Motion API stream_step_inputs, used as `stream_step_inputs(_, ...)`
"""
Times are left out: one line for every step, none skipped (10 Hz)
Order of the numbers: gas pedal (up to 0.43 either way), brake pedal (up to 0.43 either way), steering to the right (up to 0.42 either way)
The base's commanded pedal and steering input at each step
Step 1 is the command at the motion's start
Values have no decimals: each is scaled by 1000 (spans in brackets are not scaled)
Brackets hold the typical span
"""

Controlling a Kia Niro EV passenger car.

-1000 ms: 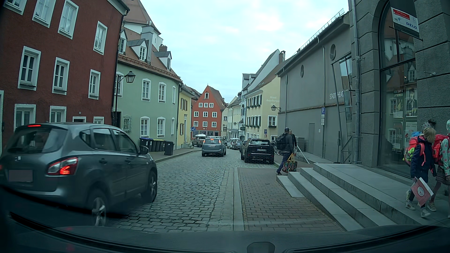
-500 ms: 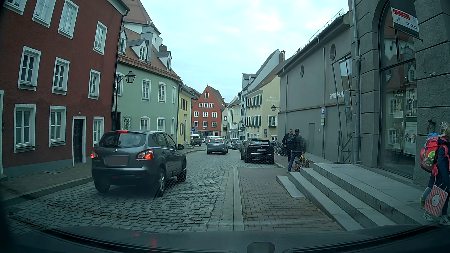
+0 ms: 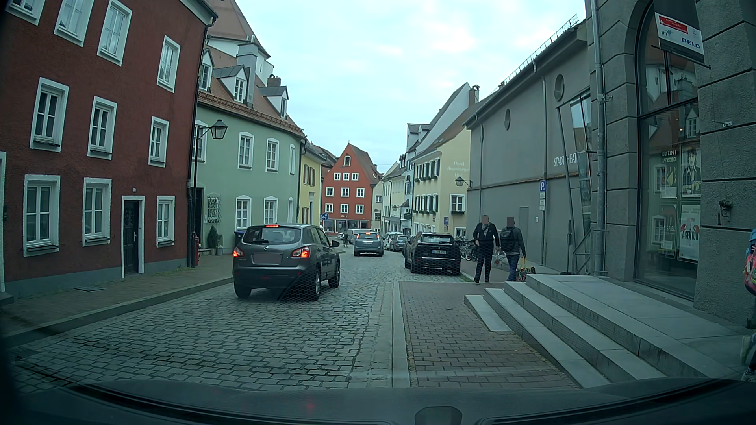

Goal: Follow the waypoints while adhering to traffic rules and regulations

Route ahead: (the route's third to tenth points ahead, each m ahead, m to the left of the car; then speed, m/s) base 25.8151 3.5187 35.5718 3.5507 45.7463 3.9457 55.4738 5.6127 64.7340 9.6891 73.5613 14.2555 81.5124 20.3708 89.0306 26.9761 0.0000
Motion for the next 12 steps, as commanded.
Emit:
stream_step_inputs(0,305,-217)
stream_step_inputs(0,305,-217)
stream_step_inputs(0,305,-217)
stream_step_inputs(0,305,-217)
stream_step_inputs(0,305,-217)
stream_step_inputs(0,305,-217)
stream_step_inputs(0,305,-217)
stream_step_inputs(0,305,-216)
stream_step_inputs(0,305,-217)
stream_step_inputs(0,305,-217)
stream_step_inputs(0,305,-217)
stream_step_inputs(0,305,-216)
